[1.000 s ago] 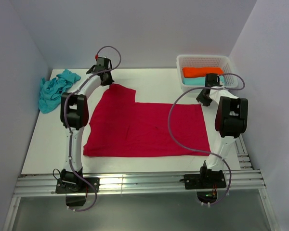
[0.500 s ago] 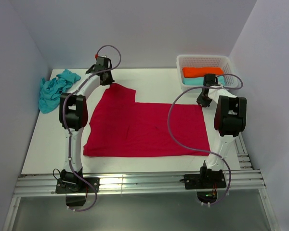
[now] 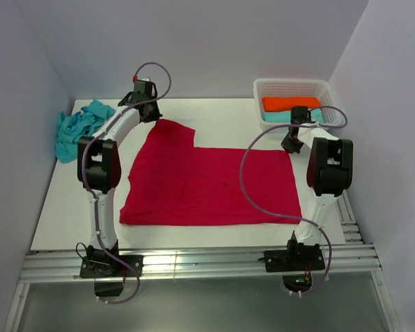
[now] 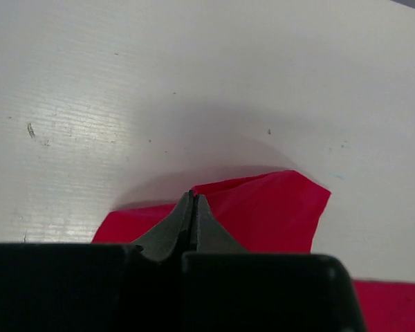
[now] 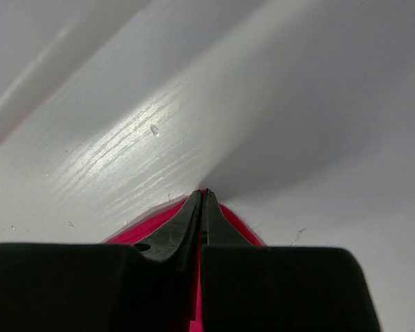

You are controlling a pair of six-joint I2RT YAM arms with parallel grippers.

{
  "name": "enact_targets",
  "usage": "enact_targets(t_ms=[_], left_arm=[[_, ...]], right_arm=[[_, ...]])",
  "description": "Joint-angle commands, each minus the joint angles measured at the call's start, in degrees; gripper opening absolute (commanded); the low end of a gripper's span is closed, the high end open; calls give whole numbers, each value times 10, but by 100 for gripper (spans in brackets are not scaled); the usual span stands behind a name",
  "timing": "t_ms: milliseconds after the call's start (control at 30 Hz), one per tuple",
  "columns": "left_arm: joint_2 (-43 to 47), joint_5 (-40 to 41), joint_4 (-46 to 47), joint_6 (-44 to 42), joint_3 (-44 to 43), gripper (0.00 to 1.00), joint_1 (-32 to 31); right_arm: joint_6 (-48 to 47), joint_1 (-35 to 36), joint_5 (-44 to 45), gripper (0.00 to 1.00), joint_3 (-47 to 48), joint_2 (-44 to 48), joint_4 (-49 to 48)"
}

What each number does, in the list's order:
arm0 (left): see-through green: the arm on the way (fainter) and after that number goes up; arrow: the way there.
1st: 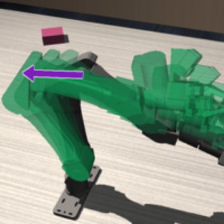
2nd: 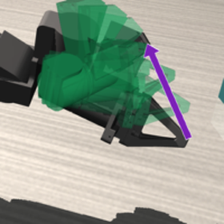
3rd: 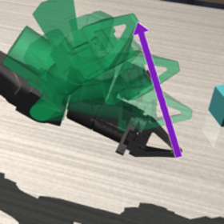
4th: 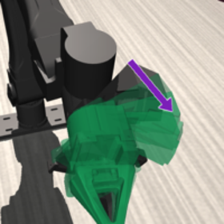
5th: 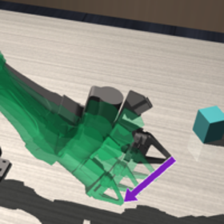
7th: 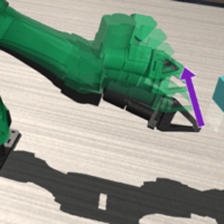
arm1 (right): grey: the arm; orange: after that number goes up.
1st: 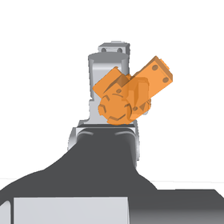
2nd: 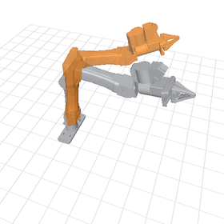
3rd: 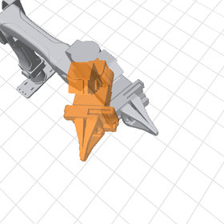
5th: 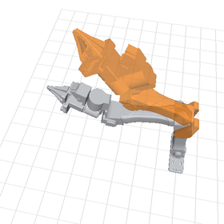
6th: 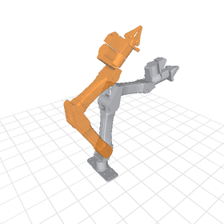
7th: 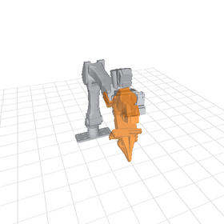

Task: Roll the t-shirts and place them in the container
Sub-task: Fold the tshirt

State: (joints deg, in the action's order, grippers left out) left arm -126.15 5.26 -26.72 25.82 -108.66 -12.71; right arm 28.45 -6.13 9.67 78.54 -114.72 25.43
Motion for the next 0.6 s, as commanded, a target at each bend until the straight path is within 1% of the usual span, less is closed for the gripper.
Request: enact_targets(t_ms=[0,200,400,567], left_arm=[[65,-15,25,14,15,0,8],[109,-25,38,25,67,0,22],[153,-30,52,31,122,0,26],[188,-31,61,31,166,0,28]], right_arm=[[7,4,15,0,7,18,3],[10,4,24,0,-1,34,-4],[3,4,28,0,20,17,8],[4,5,42,0,-13,46,-21]])
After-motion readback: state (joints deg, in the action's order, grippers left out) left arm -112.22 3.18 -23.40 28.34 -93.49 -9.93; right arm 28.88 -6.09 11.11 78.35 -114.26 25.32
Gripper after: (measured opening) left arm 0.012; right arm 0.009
